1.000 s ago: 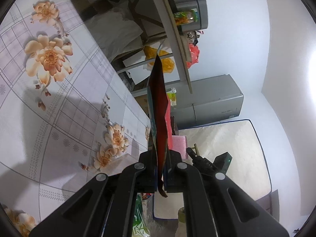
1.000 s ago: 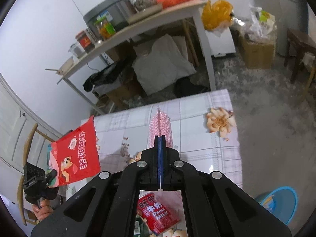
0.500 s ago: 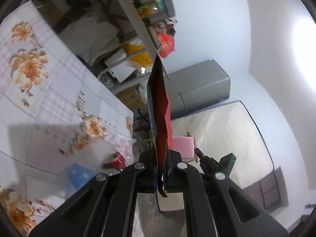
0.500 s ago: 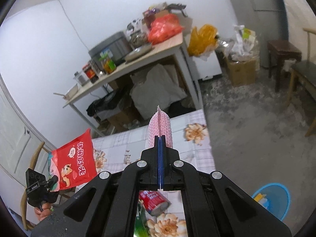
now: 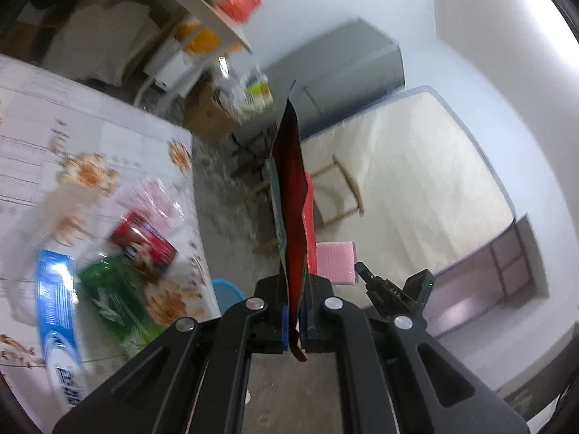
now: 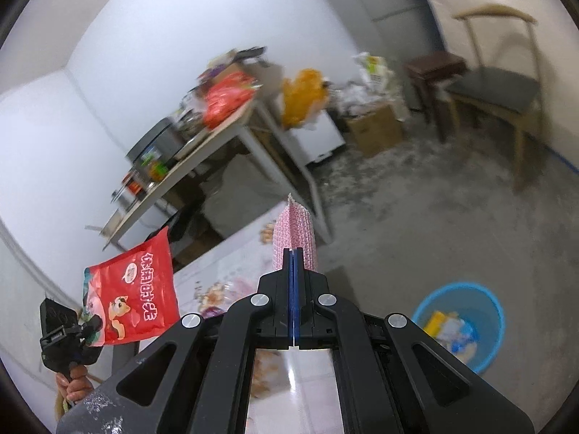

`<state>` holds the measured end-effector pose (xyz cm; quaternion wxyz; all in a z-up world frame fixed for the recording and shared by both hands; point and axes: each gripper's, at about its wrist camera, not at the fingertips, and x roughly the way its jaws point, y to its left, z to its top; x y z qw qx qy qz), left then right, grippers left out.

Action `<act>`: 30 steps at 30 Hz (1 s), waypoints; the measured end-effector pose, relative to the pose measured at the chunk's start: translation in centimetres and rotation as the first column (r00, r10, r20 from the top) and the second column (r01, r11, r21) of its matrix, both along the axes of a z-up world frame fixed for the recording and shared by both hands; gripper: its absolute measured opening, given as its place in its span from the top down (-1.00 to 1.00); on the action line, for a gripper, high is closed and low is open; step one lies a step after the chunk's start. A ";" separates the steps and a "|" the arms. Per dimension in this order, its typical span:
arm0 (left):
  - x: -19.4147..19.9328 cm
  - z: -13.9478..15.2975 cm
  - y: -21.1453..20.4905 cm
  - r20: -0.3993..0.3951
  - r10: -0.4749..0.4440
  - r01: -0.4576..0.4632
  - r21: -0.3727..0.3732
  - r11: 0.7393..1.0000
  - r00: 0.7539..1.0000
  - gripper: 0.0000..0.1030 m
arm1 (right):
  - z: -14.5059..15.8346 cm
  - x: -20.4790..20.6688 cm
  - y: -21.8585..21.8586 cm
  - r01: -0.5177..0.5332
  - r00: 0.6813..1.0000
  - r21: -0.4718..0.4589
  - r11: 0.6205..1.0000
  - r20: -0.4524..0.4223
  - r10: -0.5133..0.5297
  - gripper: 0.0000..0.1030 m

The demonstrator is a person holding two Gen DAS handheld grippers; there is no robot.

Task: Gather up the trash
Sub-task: 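Carry the red bag and pink sponge over the blue wastebasket with both tools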

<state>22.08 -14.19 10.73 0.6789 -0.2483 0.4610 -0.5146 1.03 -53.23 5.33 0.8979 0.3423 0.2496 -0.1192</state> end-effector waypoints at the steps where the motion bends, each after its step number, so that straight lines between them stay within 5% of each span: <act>1: -0.3 0.0 -1.2 0.003 -0.019 0.018 0.018 1.000 1.000 0.94 | -0.6 -0.8 -0.4 0.016 1.000 0.008 1.000 -0.003 -0.016 1.00; 10: -3.6 -2.5 -13.3 -0.003 -0.145 0.142 0.218 0.966 0.989 0.94 | -8.5 -9.3 -4.3 0.183 0.981 0.082 0.980 -0.074 -0.177 1.00; 18: -7.6 -6.8 -22.8 -0.023 -0.255 0.245 0.378 0.893 0.967 0.94 | -14.7 -12.5 -6.0 0.281 0.953 0.136 0.950 -0.156 -0.260 1.00; 30: -11.1 -12.2 -29.9 -0.041 -0.299 0.277 0.513 0.812 0.953 0.94 | -19.9 -15.4 -7.1 0.357 0.931 0.248 0.900 -0.176 -0.320 1.00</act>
